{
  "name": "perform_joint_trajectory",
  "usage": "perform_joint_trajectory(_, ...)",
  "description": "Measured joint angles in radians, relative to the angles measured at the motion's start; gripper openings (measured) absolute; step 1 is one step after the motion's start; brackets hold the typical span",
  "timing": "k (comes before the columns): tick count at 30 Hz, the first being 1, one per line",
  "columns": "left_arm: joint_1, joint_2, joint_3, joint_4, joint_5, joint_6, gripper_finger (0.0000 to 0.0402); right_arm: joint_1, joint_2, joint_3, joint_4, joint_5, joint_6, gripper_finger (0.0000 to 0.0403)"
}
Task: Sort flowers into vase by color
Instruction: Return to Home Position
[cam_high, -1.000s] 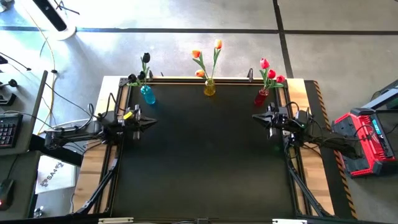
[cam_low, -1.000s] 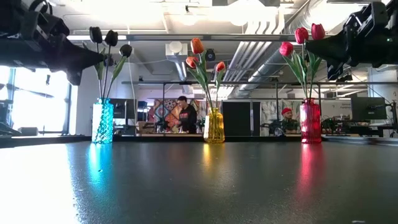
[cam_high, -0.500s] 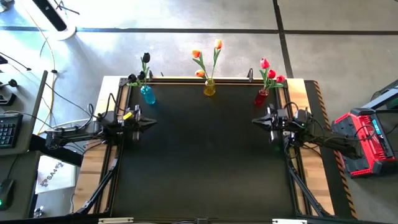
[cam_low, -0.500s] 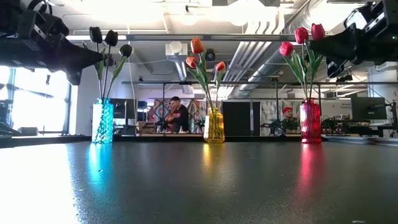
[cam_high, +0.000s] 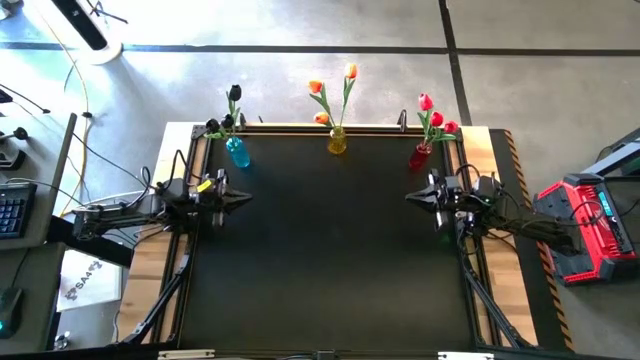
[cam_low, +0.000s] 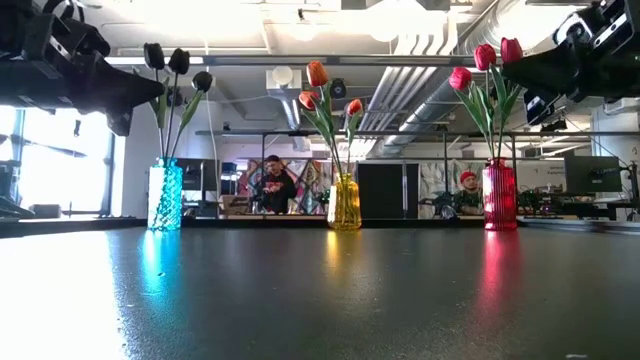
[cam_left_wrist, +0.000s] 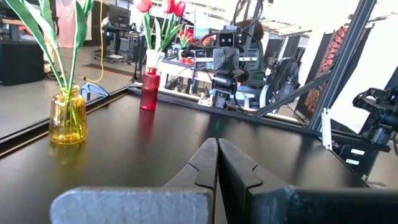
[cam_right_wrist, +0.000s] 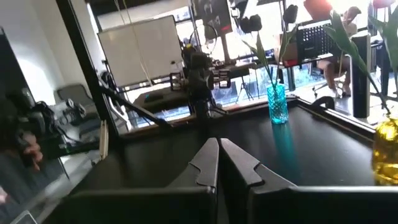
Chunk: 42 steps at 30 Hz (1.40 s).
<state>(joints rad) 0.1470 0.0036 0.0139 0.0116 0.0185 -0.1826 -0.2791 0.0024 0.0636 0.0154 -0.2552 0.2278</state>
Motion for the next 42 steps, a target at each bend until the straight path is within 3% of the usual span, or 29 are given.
perform_joint_trajectory(4,-0.011,0.000,0.000,0.000,-0.001,-0.015,0.0000,0.023,0.004,-0.053,0.068,0.015,0.076,0.0000)
perform_joint_trajectory(9,-0.026,0.000,0.000,0.001,-0.005,-0.025,0.0000,0.054,0.005,-0.053,0.095,0.056,0.026,0.0000)
perform_joint_trajectory(21,-0.023,0.000,0.001,-0.006,-0.034,-0.016,0.0000,0.056,-0.001,-0.030,0.019,0.019,-0.027,0.0000)
perform_joint_trajectory(42,-0.023,0.001,0.001,0.011,-0.111,0.001,0.0000,0.050,0.002,-0.053,0.131,0.035,-0.028,0.0000)
